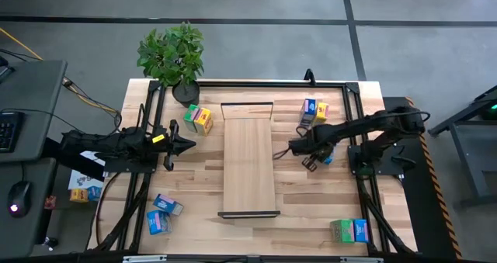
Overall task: Stack cereal on shelf
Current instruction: Put the top right light blue cereal box on the shelf
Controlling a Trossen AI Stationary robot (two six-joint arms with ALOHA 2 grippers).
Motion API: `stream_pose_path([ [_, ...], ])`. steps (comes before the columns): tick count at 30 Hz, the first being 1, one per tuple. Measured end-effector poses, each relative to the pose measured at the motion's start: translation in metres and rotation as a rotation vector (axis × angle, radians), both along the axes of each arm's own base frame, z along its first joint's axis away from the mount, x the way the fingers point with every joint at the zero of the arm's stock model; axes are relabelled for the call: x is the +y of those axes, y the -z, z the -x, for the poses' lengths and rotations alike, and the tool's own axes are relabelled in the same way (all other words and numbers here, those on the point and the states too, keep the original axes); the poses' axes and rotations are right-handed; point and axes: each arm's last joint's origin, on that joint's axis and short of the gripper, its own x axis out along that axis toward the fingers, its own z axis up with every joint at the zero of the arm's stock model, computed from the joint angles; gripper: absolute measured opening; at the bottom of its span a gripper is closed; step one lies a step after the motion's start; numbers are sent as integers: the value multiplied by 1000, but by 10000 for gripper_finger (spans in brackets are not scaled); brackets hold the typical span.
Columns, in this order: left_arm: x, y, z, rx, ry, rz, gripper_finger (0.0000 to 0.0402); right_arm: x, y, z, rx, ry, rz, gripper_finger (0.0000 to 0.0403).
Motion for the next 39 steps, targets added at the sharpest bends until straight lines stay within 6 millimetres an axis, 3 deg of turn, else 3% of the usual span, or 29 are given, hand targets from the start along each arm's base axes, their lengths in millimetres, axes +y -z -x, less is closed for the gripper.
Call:
stream_pose_path([
  [4,0,0,0,0,0,0,0,23,-4,-9,-148,19,-108,0],
  [10,0,0,0,0,0,0,0,47,-11,-40,-496,51,-239,0],
  [13,0,0,0,0,0,0,0,37,-24,-44,-548,77,-133,0],
  [17,0,0,0,0,0,0,0,17,-48,-29,-486,6,-14,0],
  [21,0,0,0,0,0,0,0,9,-61,-4,-458,-154,-90,0],
  [24,0,0,0,0,0,0,0,12,-53,14,-523,-262,-256,0],
  [28,0,0,0,0,0,0,0,16,-24,32,-738,-260,-442,0],
  [33,0,0,0,0,0,0,0,11,-3,42,-1032,-174,-401,0],
  [39,0,0,0,0,0,0,0,9,17,51,-998,-239,-288,0],
])
